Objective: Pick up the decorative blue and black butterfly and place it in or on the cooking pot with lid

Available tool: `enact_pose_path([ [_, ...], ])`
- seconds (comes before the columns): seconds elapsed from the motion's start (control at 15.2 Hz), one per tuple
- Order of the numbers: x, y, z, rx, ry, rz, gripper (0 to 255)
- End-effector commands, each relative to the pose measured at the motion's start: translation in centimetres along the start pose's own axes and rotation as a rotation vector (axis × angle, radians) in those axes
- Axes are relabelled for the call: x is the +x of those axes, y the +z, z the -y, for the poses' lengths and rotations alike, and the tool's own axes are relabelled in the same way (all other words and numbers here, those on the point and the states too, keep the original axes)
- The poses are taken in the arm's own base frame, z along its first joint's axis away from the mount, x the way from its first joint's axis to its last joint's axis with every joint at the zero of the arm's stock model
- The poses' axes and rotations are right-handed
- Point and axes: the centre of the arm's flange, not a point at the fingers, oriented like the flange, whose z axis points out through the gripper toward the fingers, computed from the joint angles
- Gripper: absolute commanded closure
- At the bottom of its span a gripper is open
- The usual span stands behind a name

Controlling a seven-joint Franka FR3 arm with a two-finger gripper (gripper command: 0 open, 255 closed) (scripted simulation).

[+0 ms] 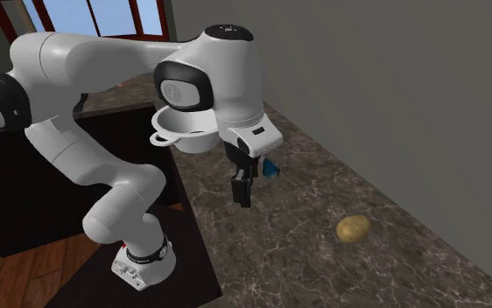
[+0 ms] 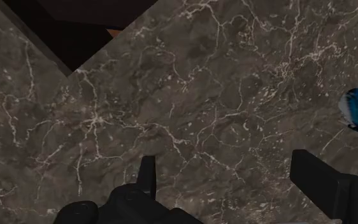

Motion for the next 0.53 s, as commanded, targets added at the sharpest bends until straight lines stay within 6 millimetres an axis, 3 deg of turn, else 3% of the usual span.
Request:
enact_pose_path([
  [0.0,0.0,0.0,0.0,0.000,0.000,0.000,0],
  [0.46,0.4,4.8,5.1,0.165,-0.235,-0.127,0],
])
